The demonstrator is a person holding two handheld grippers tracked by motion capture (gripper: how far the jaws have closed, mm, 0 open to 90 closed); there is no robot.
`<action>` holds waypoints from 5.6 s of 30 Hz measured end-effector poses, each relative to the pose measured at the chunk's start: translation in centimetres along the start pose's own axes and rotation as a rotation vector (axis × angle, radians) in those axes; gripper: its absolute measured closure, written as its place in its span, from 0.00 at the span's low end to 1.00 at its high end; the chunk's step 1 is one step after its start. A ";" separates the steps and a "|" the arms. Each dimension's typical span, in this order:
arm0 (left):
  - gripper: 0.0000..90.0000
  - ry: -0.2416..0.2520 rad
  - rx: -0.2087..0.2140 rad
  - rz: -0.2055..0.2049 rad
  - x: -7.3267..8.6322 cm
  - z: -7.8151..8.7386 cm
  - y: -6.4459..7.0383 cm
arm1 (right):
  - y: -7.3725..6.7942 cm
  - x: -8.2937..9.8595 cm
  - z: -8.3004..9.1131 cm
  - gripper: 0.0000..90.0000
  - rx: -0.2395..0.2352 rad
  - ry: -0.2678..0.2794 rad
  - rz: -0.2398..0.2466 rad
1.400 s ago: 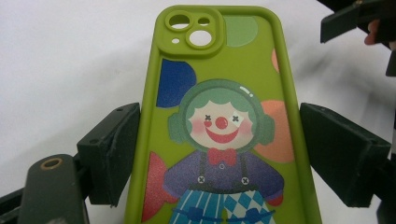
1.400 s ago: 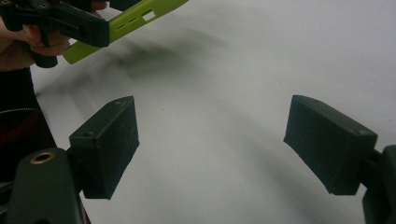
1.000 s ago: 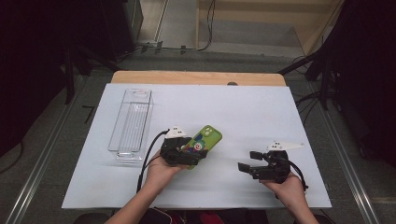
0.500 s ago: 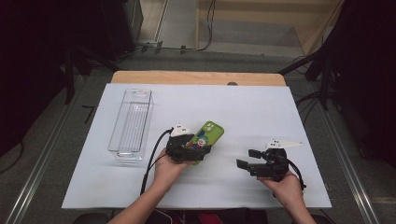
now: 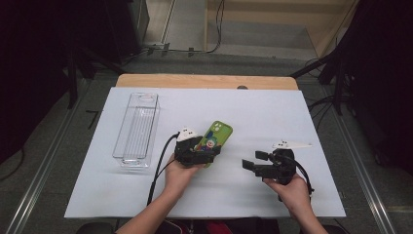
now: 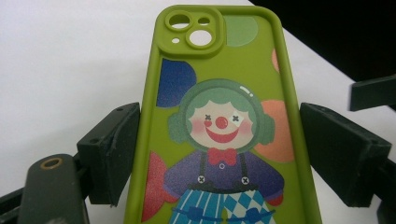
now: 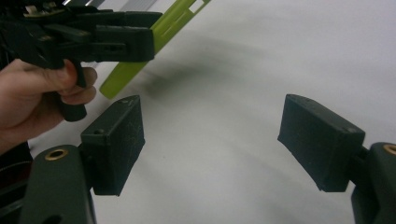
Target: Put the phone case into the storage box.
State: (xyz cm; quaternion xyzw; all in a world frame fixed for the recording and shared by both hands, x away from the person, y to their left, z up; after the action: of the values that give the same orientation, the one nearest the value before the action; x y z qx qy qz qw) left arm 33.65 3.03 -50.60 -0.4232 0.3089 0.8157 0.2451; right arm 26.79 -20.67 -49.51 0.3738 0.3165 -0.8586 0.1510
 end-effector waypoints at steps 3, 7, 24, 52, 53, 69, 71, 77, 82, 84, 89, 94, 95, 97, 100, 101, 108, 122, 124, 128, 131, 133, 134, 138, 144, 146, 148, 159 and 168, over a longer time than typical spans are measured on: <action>0.19 0.017 -0.016 -0.001 0.0 -0.1 -0.1 | -0.3 -0.5 -0.2 0.23 0.001 0.007 0.004; 0.19 0.040 -0.019 0.006 -0.2 -0.1 -0.1 | -0.5 -1.3 -0.6 0.23 0.004 0.018 -0.001; 0.19 0.086 -0.024 0.051 0.2 -0.2 -0.1 | -1.2 -4.1 -2.2 0.24 -0.025 0.049 -0.057; 0.19 0.161 -0.040 0.027 0.3 0.2 0.6 | -1.4 -6.4 -4.7 0.28 -0.049 0.068 -0.132; 0.19 0.162 -0.041 0.028 0.4 0.2 0.6 | -1.4 -6.4 -4.8 0.28 -0.049 0.064 -0.139; 0.19 0.152 -0.034 0.027 0.7 0.0 1.3 | -0.7 -7.1 -6.1 0.32 -0.067 0.041 -0.218; 0.19 0.151 -0.035 0.026 0.7 0.0 1.3 | -0.6 -7.2 -6.2 0.33 -0.066 0.043 -0.219; 0.19 0.153 -0.035 0.026 0.7 0.0 1.4 | -0.4 -7.5 -6.4 0.36 -0.066 0.037 -0.261; 0.19 0.154 -0.035 0.024 0.7 0.0 1.4 | -0.2 -7.7 -6.7 0.40 -0.072 0.032 -0.292; 0.19 0.155 -0.037 0.028 0.7 0.0 1.4 | -0.1 -7.8 -6.7 0.42 -0.078 0.034 -0.311; 0.19 0.157 -0.035 0.040 0.7 0.0 1.5 | -0.1 -8.1 -6.8 0.50 -0.079 0.028 -0.354; 0.19 0.159 -0.034 0.047 0.7 0.1 1.4 | -0.2 -8.3 -6.8 0.61 -0.074 0.023 -0.388; 0.19 0.159 -0.033 0.049 0.7 0.0 1.4 | -0.2 -8.3 -6.8 0.64 -0.077 0.025 -0.394; 0.19 0.160 -0.035 0.055 0.7 0.0 1.4 | -0.2 -8.4 -6.7 0.69 -0.076 0.034 -0.396; 0.19 0.167 -0.029 0.061 0.8 0.1 1.4 | -0.1 -8.4 -6.6 0.76 -0.077 0.040 -0.397; 0.19 0.165 -0.030 0.058 0.8 0.1 1.4 | -0.1 -8.4 -6.6 0.77 -0.076 0.042 -0.399; 0.19 0.173 -0.016 0.062 0.8 0.1 1.5 | -0.3 -8.6 -6.3 0.80 -0.085 0.058 -0.395; 0.18 0.185 0.009 0.060 0.8 0.1 1.7 | -1.1 -9.1 -5.7 0.83 -0.093 0.055 -0.359; 0.18 0.192 0.010 0.053 0.7 0.2 1.7 | -1.2 -9.1 -5.6 0.83 -0.099 0.058 -0.352; 0.18 0.199 0.033 0.063 0.6 0.3 1.7 | -1.5 -9.3 -5.3 0.83 -0.104 0.062 -0.346; 0.18 0.165 0.039 0.061 0.4 0.2 1.7 | -1.8 -9.4 -5.3 0.84 -0.106 0.058 -0.329; 0.15 0.143 0.026 0.049 0.1 0.4 1.8 | -1.9 -9.5 -5.2 0.84 -0.108 0.053 -0.315; 0.15 0.138 0.019 0.037 -0.1 0.4 1.9 | -2.1 -9.5 -5.2 0.84 -0.109 0.056 -0.310; 0.03 0.097 0.012 0.041 -0.7 0.5 2.0 | -2.7 -9.7 -4.8 0.84 -0.100 0.068 -0.269; 0.03 0.047 0.046 0.069 -1.1 0.7 1.8 | -2.9 -9.8 -4.6 0.83 -0.083 0.073 -0.239; 0.03 0.026 0.059 0.071 -1.1 0.8 1.9 | -2.8 -9.8 -4.6 0.83 -0.072 0.073 -0.228; 0.04 0.011 0.070 0.057 -1.1 0.8 2.0 | -2.7 -9.8 -4.5 0.83 -0.069 0.073 -0.216; 0.04 -0.120 0.083 0.021 -0.6 0.5 2.1 | -2.4 -9.7 -4.1 0.83 -0.037 0.089 -0.114; 0.06 -0.184 0.104 -0.015 -0.8 0.8 2.4 | -2.2 -9.7 -3.7 0.83 -0.016 0.093 -0.052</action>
State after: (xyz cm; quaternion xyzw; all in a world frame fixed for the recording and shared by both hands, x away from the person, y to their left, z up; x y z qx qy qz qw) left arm 32.03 1.82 -48.87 -0.3357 0.3238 0.8320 0.3003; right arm 34.29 -16.37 -43.40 0.4038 0.3397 -0.8413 0.1167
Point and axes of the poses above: each handheld gripper's, and its own axes: z roughly backward along the jaws, x roughly out of its underside, y roughly to its right, the point moved 4 cm from there along -z, roughly forward along the jaws, and after that the axes turned 3 degrees about y, right-handed, at the moved point
